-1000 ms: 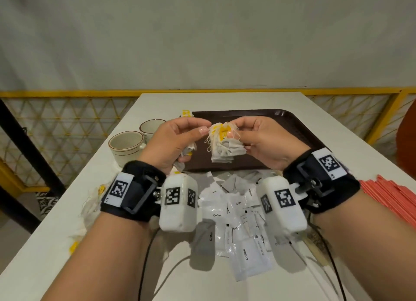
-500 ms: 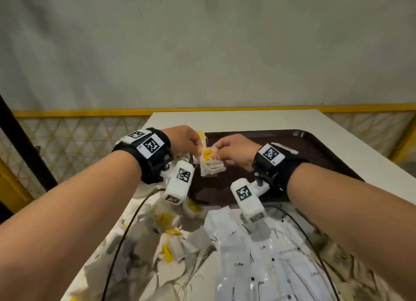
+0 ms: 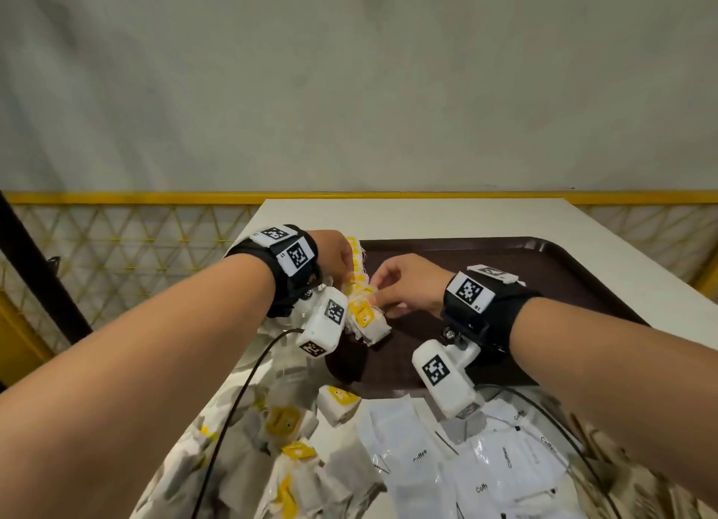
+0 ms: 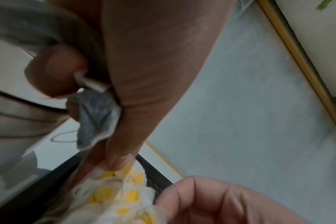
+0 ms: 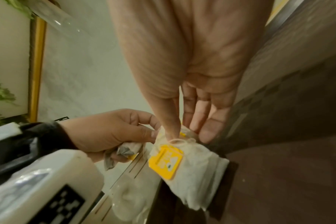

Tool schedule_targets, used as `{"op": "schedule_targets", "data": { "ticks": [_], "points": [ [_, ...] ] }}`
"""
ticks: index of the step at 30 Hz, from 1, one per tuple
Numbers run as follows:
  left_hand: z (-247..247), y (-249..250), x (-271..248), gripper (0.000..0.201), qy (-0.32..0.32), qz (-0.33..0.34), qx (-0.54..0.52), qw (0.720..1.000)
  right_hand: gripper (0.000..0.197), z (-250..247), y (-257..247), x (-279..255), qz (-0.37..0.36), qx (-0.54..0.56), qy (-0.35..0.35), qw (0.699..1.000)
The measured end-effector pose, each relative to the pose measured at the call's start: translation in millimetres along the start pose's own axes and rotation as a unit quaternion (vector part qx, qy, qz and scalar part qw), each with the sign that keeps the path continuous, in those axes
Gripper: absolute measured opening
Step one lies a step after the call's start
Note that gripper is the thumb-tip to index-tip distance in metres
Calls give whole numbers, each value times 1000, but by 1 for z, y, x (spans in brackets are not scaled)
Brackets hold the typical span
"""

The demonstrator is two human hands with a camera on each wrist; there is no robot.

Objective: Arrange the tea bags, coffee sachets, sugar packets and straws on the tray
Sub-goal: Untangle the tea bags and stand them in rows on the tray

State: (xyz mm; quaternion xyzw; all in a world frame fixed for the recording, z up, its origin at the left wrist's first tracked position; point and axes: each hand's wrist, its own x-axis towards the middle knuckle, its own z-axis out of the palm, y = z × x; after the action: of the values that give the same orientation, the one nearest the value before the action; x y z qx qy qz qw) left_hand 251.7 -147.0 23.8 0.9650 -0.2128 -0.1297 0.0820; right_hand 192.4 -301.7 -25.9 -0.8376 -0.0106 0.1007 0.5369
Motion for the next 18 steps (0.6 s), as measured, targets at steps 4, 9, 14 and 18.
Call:
{"op": "schedule_targets", "data": {
  "ticks": [4, 9, 14, 18],
  "points": [
    [0, 3, -4, 12, 27, 12, -19, 999, 20, 1, 1, -7, 45, -21, -21, 999],
    [-4, -2, -16, 7, 91, -18, -198, 976, 20, 11, 3, -15, 52, 32, -19, 998],
    [0, 1, -36, 30, 76, -59, -496, 863, 13, 5, -12, -27, -30, 56, 70, 995],
    [9, 13, -50, 46, 5, -62, -606, 793, 40, 3, -28, -48, -180, 11, 42, 983]
  ]
}}
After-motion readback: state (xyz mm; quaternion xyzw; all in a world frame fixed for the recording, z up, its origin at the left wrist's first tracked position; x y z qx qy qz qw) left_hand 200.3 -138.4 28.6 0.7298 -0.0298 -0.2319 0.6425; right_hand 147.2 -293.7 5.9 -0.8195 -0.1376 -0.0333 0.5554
